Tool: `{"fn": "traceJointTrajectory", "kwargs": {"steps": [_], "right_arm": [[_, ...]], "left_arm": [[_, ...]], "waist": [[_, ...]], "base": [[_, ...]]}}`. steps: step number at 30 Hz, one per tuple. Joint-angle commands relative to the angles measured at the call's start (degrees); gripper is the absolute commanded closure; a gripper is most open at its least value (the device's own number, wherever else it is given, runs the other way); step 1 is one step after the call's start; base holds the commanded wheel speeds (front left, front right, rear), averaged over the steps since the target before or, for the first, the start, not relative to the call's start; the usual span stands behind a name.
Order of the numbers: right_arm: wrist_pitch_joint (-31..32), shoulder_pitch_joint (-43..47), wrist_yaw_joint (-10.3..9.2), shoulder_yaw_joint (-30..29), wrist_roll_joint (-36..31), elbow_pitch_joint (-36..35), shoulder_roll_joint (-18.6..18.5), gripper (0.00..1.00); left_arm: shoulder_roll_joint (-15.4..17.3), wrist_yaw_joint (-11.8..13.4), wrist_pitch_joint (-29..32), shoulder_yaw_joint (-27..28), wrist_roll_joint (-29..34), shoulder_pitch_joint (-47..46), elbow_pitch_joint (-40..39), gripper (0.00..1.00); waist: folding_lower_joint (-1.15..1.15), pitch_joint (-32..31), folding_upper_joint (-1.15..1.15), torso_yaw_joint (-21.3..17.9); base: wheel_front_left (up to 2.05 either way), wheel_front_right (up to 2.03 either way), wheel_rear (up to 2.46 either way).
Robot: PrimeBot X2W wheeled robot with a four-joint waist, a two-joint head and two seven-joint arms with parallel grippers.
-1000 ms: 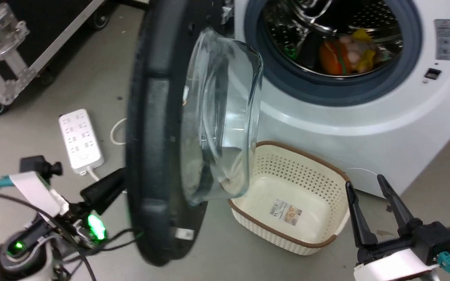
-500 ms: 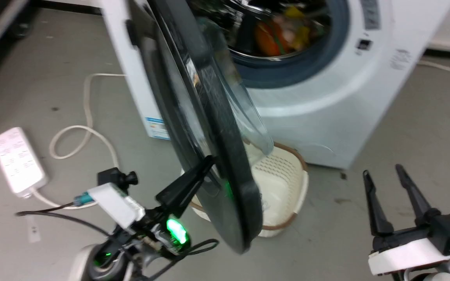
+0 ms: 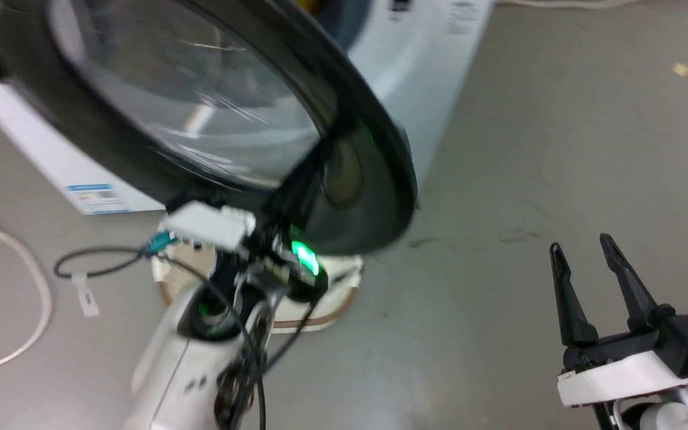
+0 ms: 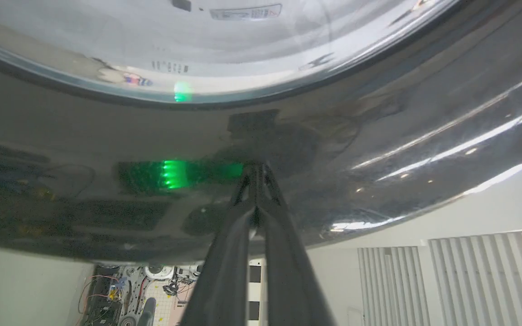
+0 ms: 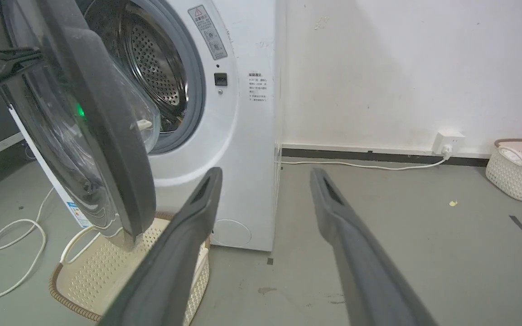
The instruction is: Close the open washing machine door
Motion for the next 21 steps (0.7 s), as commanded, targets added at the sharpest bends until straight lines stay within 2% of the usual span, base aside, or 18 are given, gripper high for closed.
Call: {"fn": "traceJointTrajectory", "kwargs": {"steps": [1,4,5,10,16,21], "right_arm": [[-0.26,-0.99,0.03,0.27,0.86,-0.15,0.05,0.0],[-0.26,-1.27,0.03,0.62,1.51,-0.02,0.05,0.0],[-0.26,-1.48,0.03,0.92,2.13,0.12,0.05,0.0],[-0.26,-1.49,0.03,1.12,2.92,0.34,0.05,0.0],[-0.26,-1.29,0.03,0.83,2.91,0.32,0.05,0.0],[-0.26,-1.0,0.03,0.7,1.99,0.03,0.05,0.0]], "left_arm": [[-0.06,-0.94,-2.84,-1.1,0.11,-3.86,2.85,1.0],[-0.06,-1.49,-5.93,-1.68,1.29,-7.25,6.67,1.0],[-0.06,-2.02,-9.11,-1.45,1.72,-10.46,10.59,1.0],[-0.06,-3.3,-13.78,-0.53,0.83,-16.21,17.63,1.0],[-0.06,-3.73,-13.73,-0.74,0.04,-17.11,19.59,1.0],[-0.05,-3.77,-12.74,-0.34,3.54,-13.26,15.73,1.0]], "waist": [[-0.01,3.37,-0.01,-5.29],[-0.01,3.99,-0.01,-6.84],[-0.01,4.35,-0.01,-8.08],[-0.01,4.36,-0.01,-9.07],[-0.01,3.23,-0.01,-7.43],[-0.01,0.86,-0.01,-4.23]], "base": [[0.0,0.0,0.0],[0.0,0.0,0.0],[0.0,0.0,0.0],[0.0,0.0,0.0],[0.0,0.0,0.0],[0.0,0.0,0.0]]}}
